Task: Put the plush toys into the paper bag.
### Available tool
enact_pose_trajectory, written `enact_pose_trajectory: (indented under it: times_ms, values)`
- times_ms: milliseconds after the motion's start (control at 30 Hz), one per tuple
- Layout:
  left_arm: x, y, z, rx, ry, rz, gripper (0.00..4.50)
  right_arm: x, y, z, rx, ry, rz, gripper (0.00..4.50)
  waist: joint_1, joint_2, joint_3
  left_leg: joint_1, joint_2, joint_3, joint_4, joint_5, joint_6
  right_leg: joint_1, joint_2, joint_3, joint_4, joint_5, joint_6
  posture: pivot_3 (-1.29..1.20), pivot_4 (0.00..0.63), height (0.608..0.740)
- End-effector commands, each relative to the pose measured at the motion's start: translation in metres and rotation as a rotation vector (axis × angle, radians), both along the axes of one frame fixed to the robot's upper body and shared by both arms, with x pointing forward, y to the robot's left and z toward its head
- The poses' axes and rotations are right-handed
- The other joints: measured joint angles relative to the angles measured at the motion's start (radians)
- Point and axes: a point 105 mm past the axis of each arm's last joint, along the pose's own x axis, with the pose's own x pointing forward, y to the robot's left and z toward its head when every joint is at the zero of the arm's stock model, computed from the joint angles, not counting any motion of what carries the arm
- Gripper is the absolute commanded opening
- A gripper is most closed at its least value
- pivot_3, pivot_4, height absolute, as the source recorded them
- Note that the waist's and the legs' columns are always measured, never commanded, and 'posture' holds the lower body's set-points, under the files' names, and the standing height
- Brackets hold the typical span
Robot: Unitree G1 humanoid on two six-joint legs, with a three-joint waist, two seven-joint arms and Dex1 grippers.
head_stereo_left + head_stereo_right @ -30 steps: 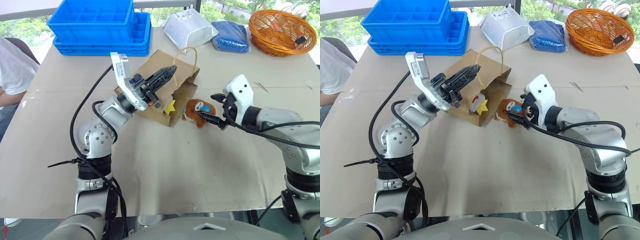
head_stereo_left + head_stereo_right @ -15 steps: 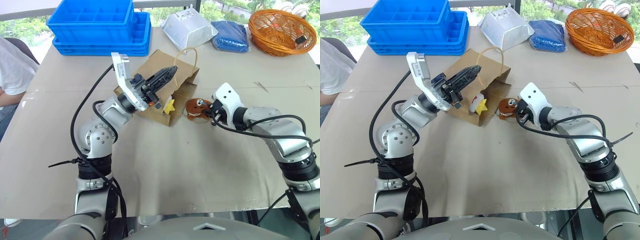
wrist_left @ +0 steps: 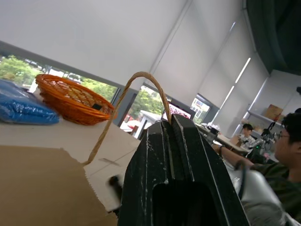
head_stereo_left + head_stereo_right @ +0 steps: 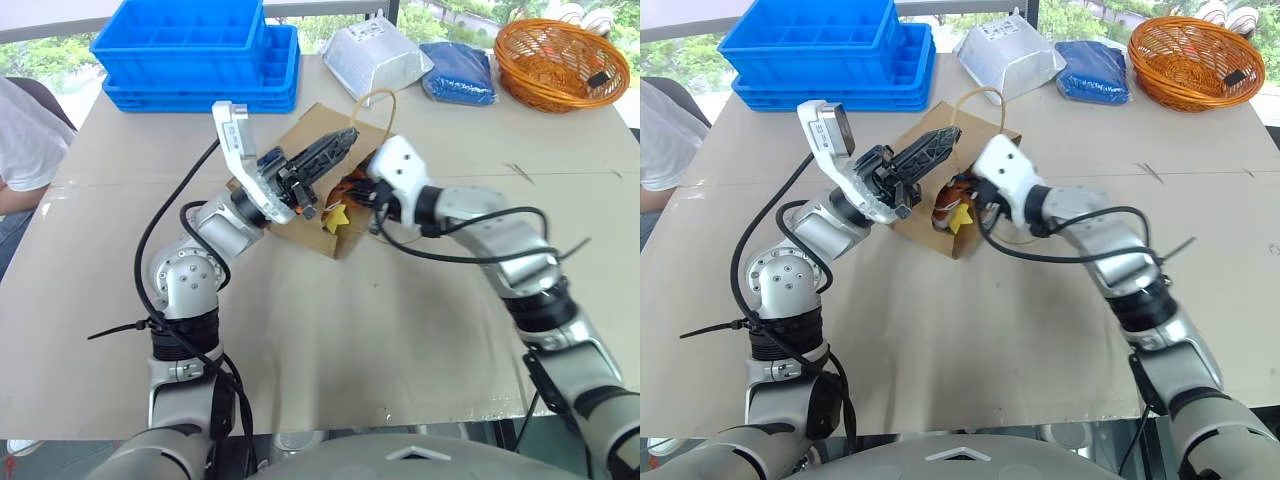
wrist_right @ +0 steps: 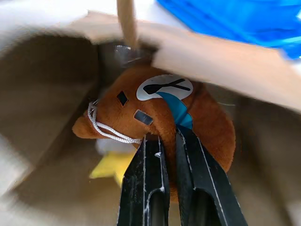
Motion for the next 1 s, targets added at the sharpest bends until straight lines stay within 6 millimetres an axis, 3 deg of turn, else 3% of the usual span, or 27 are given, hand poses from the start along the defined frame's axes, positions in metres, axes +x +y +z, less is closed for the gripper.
enact_pose_trajectory:
  times_ms: [33, 133, 233, 367, 467, 700, 867, 1000]
  values:
    - [-0.009, -0.006, 0.010, -0.020, -0.044, -0.029, 0.00, 0.009, 0.018, 0.005, 0.018, -0.083, 0.046, 0.02, 0.000, 0.000, 0.000, 0.000, 0.000, 0.000, 0.000, 0.000, 0.000, 0.000, 0.000, 0.000, 0.000, 0.000, 0.000, 0.00, 0.150, 0.740]
    - [-0.009, -0.005, 0.009, -0.027, -0.035, -0.011, 0.00, 0.013, 0.027, -0.003, 0.058, -0.070, 0.094, 0.02, 0.001, 0.000, 0.000, 0.000, 0.000, -0.001, 0.000, 0.000, 0.000, 0.000, -0.001, 0.001, 0.000, 0.000, 0.000, 0.00, 0.150, 0.740]
    - [-0.007, -0.002, 0.009, -0.033, -0.028, 0.018, 0.00, 0.016, 0.020, -0.004, 0.118, -0.064, 0.099, 0.90, 0.002, 0.000, 0.000, -0.001, 0.000, -0.001, -0.001, 0.000, 0.000, 0.000, -0.003, 0.001, 0.000, 0.000, 0.000, 0.00, 0.150, 0.740]
    - [-0.004, 0.005, 0.007, -0.045, -0.011, 0.054, 0.00, 0.017, 0.000, -0.001, 0.097, -0.139, 0.047, 2.88, 0.004, 0.000, 0.000, -0.002, -0.001, -0.002, -0.001, 0.000, 0.000, -0.001, -0.009, 0.000, -0.001, 0.000, 0.000, 0.00, 0.150, 0.740]
    - [-0.002, 0.007, 0.005, -0.038, -0.008, 0.074, 0.00, 0.007, -0.015, 0.001, 0.082, -0.144, 0.048, 4.24, 0.003, 0.000, 0.000, -0.002, -0.001, -0.003, -0.001, 0.000, 0.000, -0.001, -0.009, -0.001, -0.001, 0.000, 0.000, 0.00, 0.150, 0.740]
    - [0.003, 0.012, 0.003, -0.033, -0.008, 0.092, 0.00, -0.023, -0.051, 0.019, 0.073, -0.120, 0.028, 4.38, 0.002, 0.000, 0.000, -0.001, -0.001, -0.002, -0.001, 0.000, 0.000, -0.001, -0.008, 0.000, 0.000, 0.000, 0.000, 0.00, 0.150, 0.740]
    - [0.003, 0.013, 0.002, -0.006, -0.025, 0.088, 0.00, -0.025, -0.088, 0.027, 0.100, 0.052, -0.163, 4.38, 0.005, 0.000, 0.000, -0.001, -0.001, -0.002, -0.001, 0.000, 0.000, 0.000, -0.007, -0.001, 0.000, 0.000, 0.000, 0.00, 0.150, 0.740]
    - [0.002, 0.014, 0.002, 0.011, -0.039, 0.077, 0.00, -0.009, -0.104, 0.013, 0.133, 0.257, -0.357, 4.38, 0.002, 0.000, 0.000, -0.001, -0.001, -0.002, -0.001, 0.000, 0.000, 0.000, -0.007, 0.000, 0.000, 0.000, 0.000, 0.00, 0.150, 0.740]
